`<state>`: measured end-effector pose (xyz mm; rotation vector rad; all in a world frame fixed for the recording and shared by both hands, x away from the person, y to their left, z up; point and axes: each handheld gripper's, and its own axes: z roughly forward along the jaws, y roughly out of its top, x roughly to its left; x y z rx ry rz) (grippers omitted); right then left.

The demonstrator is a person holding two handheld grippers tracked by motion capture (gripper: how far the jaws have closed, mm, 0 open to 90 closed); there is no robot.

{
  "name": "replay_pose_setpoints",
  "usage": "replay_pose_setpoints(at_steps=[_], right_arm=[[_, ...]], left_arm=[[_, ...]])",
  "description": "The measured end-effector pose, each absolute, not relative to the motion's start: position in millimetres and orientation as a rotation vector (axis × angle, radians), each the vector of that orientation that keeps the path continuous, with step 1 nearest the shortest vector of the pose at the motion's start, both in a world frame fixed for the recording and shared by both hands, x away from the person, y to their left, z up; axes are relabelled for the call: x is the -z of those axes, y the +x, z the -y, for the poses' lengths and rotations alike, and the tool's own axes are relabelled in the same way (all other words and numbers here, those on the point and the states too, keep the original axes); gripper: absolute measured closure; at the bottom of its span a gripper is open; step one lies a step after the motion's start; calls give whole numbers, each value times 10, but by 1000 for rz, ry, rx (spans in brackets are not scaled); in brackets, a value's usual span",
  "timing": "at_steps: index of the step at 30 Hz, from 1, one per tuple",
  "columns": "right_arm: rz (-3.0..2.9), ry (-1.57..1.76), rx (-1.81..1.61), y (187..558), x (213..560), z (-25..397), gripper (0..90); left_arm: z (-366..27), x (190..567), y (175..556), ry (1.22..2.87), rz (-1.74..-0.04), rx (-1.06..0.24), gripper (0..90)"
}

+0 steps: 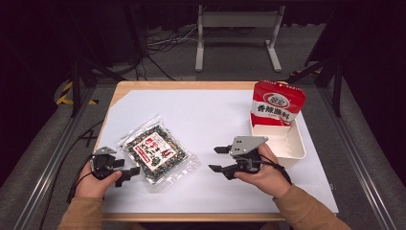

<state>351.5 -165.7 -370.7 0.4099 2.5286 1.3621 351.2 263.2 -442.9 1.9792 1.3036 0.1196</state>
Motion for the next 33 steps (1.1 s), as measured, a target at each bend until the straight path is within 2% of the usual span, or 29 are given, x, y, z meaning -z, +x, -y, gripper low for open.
replay_pose_setpoints(at_steps=[11,22,33], right_arm=[[-2540,389,-1345,3611,3811,1463,401],[-2517,351,-1312,3547,3808,1430,370],[-2516,328,-1302,3518,3815,1410,353]], left_arm=[[-2569,4457,3530,1977,-1315,-105,186],[-2509,4487,3643,1899,-1435,-182,121],[-2385,4472,3655,1898,-1440,-178,130]])
